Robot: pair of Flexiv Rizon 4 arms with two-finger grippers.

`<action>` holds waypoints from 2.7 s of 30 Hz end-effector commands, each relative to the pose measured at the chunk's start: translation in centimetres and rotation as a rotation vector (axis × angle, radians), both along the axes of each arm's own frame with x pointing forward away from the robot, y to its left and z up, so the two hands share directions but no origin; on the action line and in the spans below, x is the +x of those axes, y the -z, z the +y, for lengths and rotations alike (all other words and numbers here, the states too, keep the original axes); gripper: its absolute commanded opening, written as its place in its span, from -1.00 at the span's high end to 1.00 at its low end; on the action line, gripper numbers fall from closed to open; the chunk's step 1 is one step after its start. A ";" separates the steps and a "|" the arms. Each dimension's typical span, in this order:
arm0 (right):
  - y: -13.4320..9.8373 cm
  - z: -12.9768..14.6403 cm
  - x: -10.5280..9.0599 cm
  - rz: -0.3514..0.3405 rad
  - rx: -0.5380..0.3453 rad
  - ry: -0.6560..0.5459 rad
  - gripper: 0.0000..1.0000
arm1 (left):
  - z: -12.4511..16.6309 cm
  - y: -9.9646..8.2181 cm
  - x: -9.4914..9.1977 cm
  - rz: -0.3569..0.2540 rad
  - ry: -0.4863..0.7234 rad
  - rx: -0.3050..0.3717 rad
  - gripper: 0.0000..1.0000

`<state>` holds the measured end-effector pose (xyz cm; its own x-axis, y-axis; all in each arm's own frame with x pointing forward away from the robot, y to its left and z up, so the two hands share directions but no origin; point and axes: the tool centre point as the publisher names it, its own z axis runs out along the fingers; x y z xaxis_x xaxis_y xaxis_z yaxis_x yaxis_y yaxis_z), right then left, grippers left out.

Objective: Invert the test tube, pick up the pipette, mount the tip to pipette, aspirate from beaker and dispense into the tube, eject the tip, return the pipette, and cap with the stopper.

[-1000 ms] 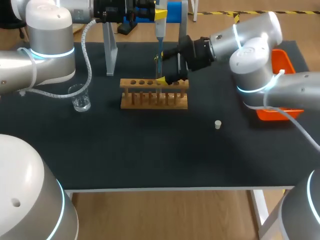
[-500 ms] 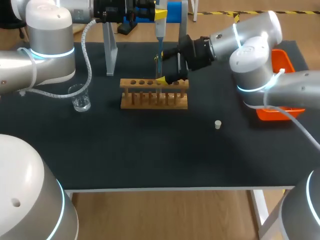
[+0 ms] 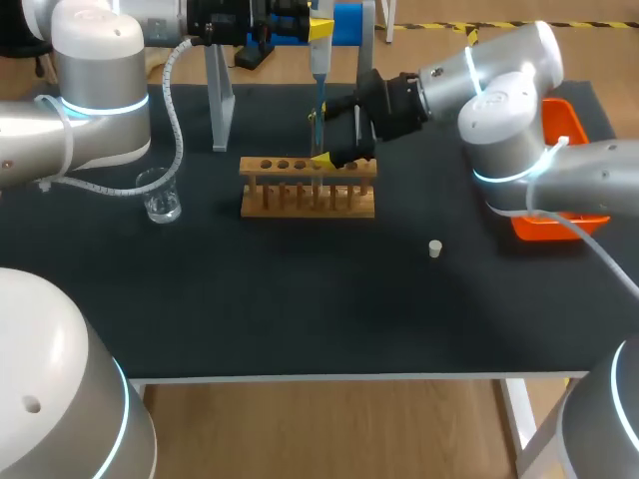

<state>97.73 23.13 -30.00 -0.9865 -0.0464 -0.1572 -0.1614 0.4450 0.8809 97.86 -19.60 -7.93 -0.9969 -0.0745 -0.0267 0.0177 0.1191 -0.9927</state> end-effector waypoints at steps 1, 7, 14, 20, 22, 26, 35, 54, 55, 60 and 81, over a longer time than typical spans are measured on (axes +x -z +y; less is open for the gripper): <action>0.0 0.0 0.0 0.000 0.000 -0.001 -1.00 | 0.0 -0.6 -0.3 -0.012 -0.007 0.002 1.00; 0.0 0.0 0.0 0.000 0.000 -0.001 -1.00 | 0.0 -1.5 -0.8 -0.025 -0.017 0.013 1.00; 0.0 0.0 0.0 0.000 0.000 -0.001 -1.00 | -0.2 -2.7 -1.2 -0.045 -0.025 0.029 1.00; 0.0 0.0 0.0 0.000 0.000 -0.001 -1.00 | -0.4 -3.8 -1.5 -0.061 -0.029 0.037 1.00; 0.0 0.0 0.0 0.000 0.000 -0.001 -1.00 | -0.4 -4.1 -1.5 -0.067 -0.031 0.041 1.00; 0.0 0.0 0.0 0.000 0.000 -0.001 -1.00 | -0.5 -4.9 -1.6 -0.076 -0.034 0.048 1.00; 0.0 0.0 0.0 0.000 0.000 -0.001 -1.00 | -0.9 -6.1 -2.1 -0.092 -0.043 0.064 1.00; 0.0 0.0 0.0 0.000 0.000 -0.001 -1.00 | 1.6 -8.9 -6.8 -0.156 -0.168 0.097 1.00; 0.0 0.0 0.0 0.000 0.000 -0.001 -1.00 | 2.1 -8.6 -7.3 -0.145 -0.188 0.092 1.00; 0.0 0.0 0.0 0.000 0.000 -0.001 -1.00 | 3.6 -6.2 -10.1 -0.093 -0.229 0.100 1.00; 0.0 0.0 0.0 0.000 0.000 -0.001 -1.00 | 1.9 3.3 -15.3 -0.021 -0.074 0.047 1.00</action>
<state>97.74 23.10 -30.02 -0.9864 -0.0464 -0.1575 -0.1616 0.4434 0.8816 81.80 -17.02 -10.10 -0.9865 -0.1545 -0.0540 0.0227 0.1975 -0.9800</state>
